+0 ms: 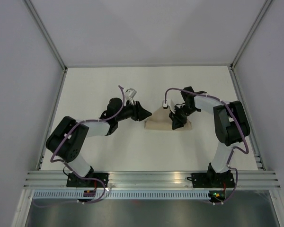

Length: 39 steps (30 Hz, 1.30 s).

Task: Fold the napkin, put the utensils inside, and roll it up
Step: Roll the napkin at the center of the board.

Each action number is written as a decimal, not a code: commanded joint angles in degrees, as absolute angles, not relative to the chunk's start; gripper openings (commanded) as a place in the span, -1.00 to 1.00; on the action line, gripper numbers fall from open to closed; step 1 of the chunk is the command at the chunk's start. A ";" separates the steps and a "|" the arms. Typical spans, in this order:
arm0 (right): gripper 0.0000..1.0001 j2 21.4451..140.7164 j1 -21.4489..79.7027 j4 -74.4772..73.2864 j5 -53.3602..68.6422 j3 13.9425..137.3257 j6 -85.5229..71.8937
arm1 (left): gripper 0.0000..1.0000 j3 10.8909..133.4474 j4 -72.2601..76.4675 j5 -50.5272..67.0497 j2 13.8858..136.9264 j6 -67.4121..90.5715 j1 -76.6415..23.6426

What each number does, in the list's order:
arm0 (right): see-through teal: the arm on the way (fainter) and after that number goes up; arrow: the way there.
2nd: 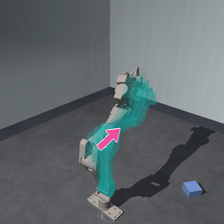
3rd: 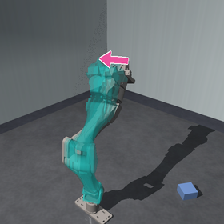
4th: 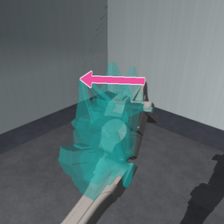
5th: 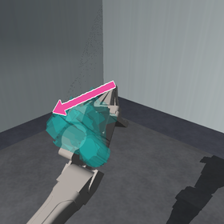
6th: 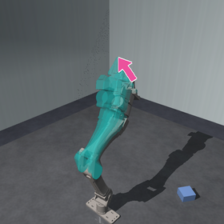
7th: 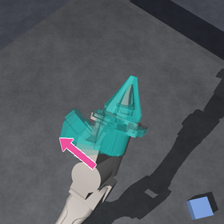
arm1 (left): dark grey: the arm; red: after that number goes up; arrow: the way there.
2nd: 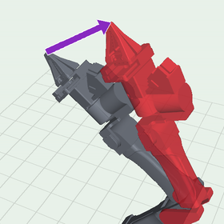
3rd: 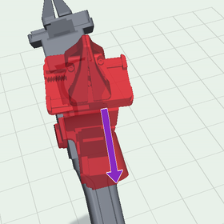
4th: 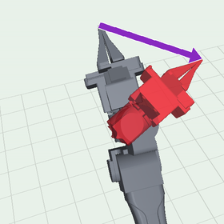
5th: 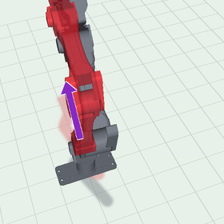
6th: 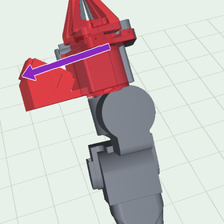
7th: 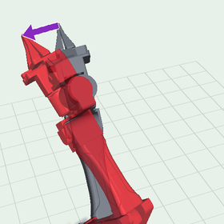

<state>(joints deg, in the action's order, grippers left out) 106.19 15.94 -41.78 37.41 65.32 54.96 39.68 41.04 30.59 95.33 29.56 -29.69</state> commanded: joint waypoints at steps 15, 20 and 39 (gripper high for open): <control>-0.91 124.89 12.75 -57.65 42.36 77.34 61.44 | 0.08 46.14 30.32 3.79 98.34 -19.06 -52.20; -0.91 125.95 12.83 -58.36 42.19 78.31 61.08 | 0.09 51.84 25.14 1.23 104.57 -26.71 -56.42; -0.91 127.44 12.75 -59.33 41.66 79.81 60.12 | -0.58 63.63 7.39 4.21 116.19 -33.49 -59.33</control>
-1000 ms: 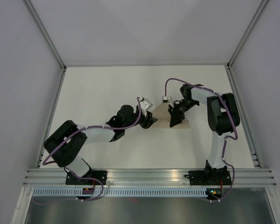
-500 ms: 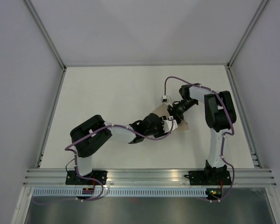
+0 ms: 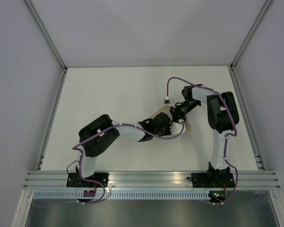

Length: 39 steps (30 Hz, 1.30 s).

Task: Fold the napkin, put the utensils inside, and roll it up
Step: Roll the napkin at the center of the board.

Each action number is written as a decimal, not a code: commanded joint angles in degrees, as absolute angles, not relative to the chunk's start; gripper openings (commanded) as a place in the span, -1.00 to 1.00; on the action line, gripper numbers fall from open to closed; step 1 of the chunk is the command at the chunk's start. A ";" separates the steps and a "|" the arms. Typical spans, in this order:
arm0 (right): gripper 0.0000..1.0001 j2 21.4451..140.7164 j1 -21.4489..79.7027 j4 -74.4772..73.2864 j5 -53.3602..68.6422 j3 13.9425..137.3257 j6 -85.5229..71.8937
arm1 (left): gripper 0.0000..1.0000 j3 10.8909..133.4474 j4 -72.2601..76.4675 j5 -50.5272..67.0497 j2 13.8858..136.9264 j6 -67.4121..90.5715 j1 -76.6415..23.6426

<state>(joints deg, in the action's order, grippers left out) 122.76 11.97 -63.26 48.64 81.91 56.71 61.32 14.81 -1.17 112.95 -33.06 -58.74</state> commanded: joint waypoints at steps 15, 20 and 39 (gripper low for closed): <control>0.45 115.76 9.59 -51.25 43.94 77.35 52.92 | -0.95 68.20 -4.22 17.22 119.79 -27.16 -59.24; 0.50 107.33 6.51 -42.92 46.76 73.75 45.99 | -0.95 69.17 -6.76 19.95 120.67 -25.67 -58.98; 0.40 76.67 -9.49 -25.66 49.66 56.88 35.50 | -0.95 84.63 -28.37 30.93 130.78 -20.31 -54.06</control>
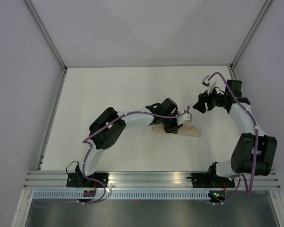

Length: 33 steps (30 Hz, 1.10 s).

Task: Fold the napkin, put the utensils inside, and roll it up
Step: Roll the napkin at the center of the board.

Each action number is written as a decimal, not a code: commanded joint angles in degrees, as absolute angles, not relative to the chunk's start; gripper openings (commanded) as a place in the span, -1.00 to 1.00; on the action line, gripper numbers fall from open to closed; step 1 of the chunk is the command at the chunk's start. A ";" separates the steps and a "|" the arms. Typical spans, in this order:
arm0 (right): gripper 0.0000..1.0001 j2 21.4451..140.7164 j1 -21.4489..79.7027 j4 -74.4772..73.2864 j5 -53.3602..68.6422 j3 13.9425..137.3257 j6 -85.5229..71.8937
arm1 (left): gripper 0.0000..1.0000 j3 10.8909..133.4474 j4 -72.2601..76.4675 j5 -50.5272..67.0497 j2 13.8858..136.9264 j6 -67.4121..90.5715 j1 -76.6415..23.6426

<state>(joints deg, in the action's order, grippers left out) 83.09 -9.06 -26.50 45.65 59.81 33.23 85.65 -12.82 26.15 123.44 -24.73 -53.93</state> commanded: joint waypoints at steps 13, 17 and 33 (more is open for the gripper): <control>0.40 57.05 -5.20 -28.13 46.15 38.16 50.80 | -0.95 93.16 -38.23 36.38 138.86 -19.42 -50.98; 0.39 54.59 2.60 -22.60 38.70 30.61 50.54 | -0.93 94.92 -40.34 37.53 140.18 -19.07 -50.01; 0.37 59.59 20.56 -5.45 20.40 23.03 49.48 | -0.91 98.70 -43.68 39.99 144.14 -18.19 -48.69</control>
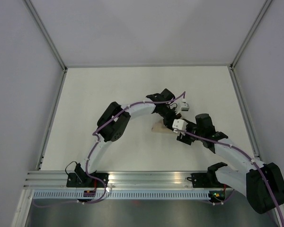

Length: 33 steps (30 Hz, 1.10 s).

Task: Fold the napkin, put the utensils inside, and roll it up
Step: Roll the napkin at the center of the board.

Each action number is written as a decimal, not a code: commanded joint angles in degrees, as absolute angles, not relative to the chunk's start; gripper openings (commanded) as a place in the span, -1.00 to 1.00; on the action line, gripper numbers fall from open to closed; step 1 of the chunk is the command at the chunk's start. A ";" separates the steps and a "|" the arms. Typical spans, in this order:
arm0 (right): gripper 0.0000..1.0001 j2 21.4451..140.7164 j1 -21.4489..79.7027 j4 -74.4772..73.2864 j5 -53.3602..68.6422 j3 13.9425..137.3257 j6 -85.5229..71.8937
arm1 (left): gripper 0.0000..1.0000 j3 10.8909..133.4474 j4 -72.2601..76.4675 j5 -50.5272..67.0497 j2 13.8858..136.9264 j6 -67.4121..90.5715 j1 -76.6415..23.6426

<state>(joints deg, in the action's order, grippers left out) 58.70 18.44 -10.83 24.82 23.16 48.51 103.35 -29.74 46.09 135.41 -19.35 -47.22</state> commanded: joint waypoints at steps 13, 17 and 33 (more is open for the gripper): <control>0.09 70.13 26.63 -3.51 11.95 24.78 52.55 | -0.82 100.28 -45.35 41.22 145.20 -18.10 -48.34; -0.15 71.72 26.63 -4.48 11.69 25.58 53.17 | -0.73 100.20 -45.53 41.66 145.02 -17.58 -47.90; -0.64 80.76 26.54 -12.29 15.37 34.44 53.44 | -0.19 94.40 -26.82 54.05 132.55 -1.68 -37.89</control>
<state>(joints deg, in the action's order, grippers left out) 77.71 26.79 -6.59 15.44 31.53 53.41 97.36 -25.80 56.23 134.65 -6.90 -40.53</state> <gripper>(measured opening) 0.384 0.399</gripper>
